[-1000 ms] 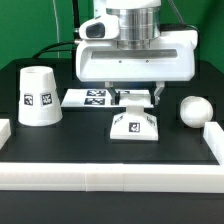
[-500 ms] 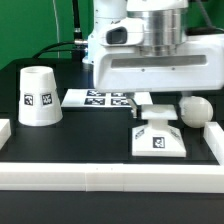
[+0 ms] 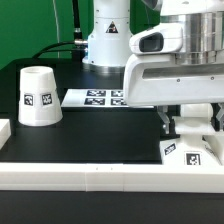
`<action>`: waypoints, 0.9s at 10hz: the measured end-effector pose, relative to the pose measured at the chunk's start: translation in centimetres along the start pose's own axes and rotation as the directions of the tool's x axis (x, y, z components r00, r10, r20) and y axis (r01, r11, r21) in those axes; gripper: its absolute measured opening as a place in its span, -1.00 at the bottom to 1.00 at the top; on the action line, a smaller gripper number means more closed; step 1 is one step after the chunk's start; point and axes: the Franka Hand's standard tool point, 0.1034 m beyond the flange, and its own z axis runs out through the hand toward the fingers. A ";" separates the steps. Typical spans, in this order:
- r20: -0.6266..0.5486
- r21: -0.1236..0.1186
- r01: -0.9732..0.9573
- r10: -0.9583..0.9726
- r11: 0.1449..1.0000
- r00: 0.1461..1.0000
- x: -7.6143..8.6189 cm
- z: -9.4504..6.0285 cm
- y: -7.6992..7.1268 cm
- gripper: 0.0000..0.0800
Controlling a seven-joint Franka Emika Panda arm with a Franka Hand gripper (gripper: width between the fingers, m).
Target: Assemble lamp
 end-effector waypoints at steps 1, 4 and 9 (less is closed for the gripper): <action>-0.012 -0.004 0.006 -0.006 1.000 1.000 0.9 0.1 -0.1 0.34; -0.024 -0.009 0.038 -0.038 0.999 0.999 1.7 0.1 -0.2 0.34; -0.023 -0.008 0.036 -0.037 0.999 0.999 1.7 0.2 -0.2 0.50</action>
Offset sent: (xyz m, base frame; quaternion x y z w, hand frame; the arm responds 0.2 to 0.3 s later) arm 0.0210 0.0022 -0.0068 -0.0065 0.0115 -0.0465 0.9988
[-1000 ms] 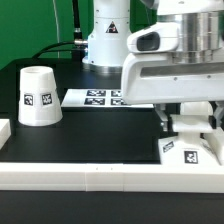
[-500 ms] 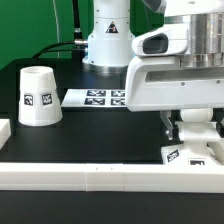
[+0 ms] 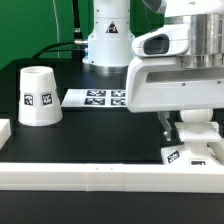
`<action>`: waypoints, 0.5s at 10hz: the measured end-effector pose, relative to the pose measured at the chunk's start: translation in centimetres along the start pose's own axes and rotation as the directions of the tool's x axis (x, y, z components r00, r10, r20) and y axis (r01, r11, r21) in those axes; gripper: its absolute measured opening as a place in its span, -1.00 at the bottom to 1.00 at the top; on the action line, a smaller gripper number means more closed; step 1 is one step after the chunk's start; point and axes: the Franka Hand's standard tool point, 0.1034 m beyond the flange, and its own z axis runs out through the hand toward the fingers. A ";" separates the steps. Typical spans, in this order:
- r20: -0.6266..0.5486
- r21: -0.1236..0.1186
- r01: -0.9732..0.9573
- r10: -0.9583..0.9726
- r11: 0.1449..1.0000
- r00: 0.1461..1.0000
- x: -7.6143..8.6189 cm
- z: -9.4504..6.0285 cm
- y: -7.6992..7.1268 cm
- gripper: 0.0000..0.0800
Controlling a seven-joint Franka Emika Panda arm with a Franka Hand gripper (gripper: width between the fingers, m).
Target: Assemble lamp
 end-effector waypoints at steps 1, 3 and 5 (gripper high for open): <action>0.000 0.000 0.000 0.000 1.000 1.000 -0.1 -0.1 0.0 0.71; 0.015 -0.001 -0.020 0.020 1.000 1.000 -2.0 -1.4 -0.4 0.74; 0.028 -0.002 -0.028 0.028 1.000 0.999 -4.5 -2.9 -0.7 0.75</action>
Offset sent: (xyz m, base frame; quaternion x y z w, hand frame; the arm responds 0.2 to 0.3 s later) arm -0.0511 0.0066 0.0235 -0.0464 -0.0306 0.0503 0.9972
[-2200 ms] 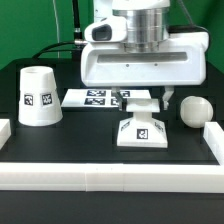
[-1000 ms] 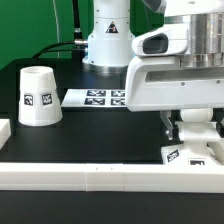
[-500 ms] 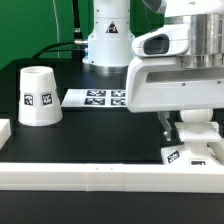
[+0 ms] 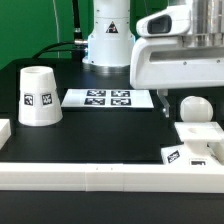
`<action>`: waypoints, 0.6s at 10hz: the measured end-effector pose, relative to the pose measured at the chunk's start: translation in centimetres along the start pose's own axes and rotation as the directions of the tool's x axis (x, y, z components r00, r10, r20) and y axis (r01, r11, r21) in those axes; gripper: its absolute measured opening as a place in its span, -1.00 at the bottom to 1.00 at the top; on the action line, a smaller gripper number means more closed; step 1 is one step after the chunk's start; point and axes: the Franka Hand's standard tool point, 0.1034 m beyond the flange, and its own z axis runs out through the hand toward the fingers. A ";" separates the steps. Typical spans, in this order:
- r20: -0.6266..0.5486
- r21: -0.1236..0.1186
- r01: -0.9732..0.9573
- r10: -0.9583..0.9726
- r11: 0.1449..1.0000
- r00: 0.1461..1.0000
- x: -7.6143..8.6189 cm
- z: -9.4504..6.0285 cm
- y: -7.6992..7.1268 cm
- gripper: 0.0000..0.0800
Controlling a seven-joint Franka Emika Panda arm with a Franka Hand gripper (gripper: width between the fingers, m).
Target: Assemble lamp
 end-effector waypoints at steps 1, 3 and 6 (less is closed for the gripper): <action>0.002 0.002 -0.022 0.022 1.000 1.000 -1.4 -1.1 0.0 0.75; 0.010 0.014 -0.062 0.062 0.998 0.998 -4.3 -2.6 -0.2 0.75; 0.019 0.034 -0.100 0.099 0.994 0.995 -7.5 -3.0 -1.9 0.75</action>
Offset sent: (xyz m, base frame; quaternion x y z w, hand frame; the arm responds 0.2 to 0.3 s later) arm -0.0526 0.0208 0.0129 0.0389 0.0038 0.0726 0.9966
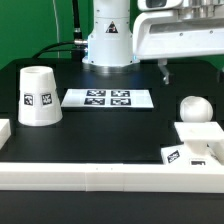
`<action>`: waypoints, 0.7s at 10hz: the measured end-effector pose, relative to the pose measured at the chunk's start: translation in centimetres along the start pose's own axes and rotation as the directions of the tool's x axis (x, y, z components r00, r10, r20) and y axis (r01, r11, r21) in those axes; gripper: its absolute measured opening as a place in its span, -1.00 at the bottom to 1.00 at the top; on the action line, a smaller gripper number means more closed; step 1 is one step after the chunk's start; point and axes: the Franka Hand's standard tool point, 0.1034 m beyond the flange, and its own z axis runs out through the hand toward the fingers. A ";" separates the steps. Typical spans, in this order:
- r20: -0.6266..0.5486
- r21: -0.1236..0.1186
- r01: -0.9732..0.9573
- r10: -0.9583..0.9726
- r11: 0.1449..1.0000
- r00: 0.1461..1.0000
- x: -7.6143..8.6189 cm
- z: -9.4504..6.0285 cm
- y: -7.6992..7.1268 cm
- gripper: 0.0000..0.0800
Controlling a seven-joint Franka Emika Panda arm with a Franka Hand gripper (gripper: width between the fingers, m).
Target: Assemble lamp
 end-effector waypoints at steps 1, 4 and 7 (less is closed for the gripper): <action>0.011 -0.003 0.000 0.000 1.000 1.000 0.0 0.1 0.1 0.75; 0.087 -0.014 0.012 -0.010 1.000 0.996 -0.5 0.3 0.6 0.75; 0.222 -0.014 -0.005 0.008 1.000 0.975 -1.2 2.4 1.0 0.75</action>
Offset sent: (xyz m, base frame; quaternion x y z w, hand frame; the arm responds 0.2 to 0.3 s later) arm 0.0000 0.0000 0.0000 0.0000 -0.1296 0.0000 0.9916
